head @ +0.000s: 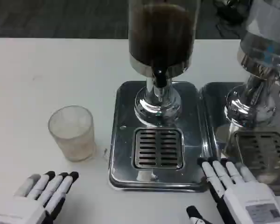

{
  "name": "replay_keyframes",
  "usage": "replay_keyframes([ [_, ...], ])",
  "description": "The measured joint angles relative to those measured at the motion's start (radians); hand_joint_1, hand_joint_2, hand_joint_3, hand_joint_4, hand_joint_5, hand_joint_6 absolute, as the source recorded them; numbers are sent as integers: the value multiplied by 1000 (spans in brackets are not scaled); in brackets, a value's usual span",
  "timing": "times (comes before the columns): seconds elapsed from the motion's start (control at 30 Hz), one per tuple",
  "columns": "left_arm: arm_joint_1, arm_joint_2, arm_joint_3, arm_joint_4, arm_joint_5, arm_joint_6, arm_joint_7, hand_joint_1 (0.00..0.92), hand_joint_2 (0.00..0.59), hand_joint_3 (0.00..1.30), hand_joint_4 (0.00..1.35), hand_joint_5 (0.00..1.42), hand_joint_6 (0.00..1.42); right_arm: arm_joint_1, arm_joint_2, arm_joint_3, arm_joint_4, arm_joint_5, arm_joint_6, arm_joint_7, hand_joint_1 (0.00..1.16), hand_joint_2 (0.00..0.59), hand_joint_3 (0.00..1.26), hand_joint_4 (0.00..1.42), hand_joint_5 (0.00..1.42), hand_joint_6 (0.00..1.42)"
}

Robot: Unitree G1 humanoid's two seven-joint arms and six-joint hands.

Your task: Grasp the cup under the faucet to collect the drink, then remove the cup.

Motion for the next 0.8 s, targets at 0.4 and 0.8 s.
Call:
replay_keyframes([
  [0.4, -2, 2, -2, -1, -8, 1, 0, 0, 12, 0, 0, 0, 0, -6, 5, 8, 0, -11, 16, 12, 0, 413, 0, 0, 0, 0],
  [0.8, -61, -7, 16, 179, -226, -292, 237, 0, 44, 0, 0, 0, 0, -2, -4, -42, 4, 198, -135, -115, 170, 453, 0, 0, 0, 0],
])
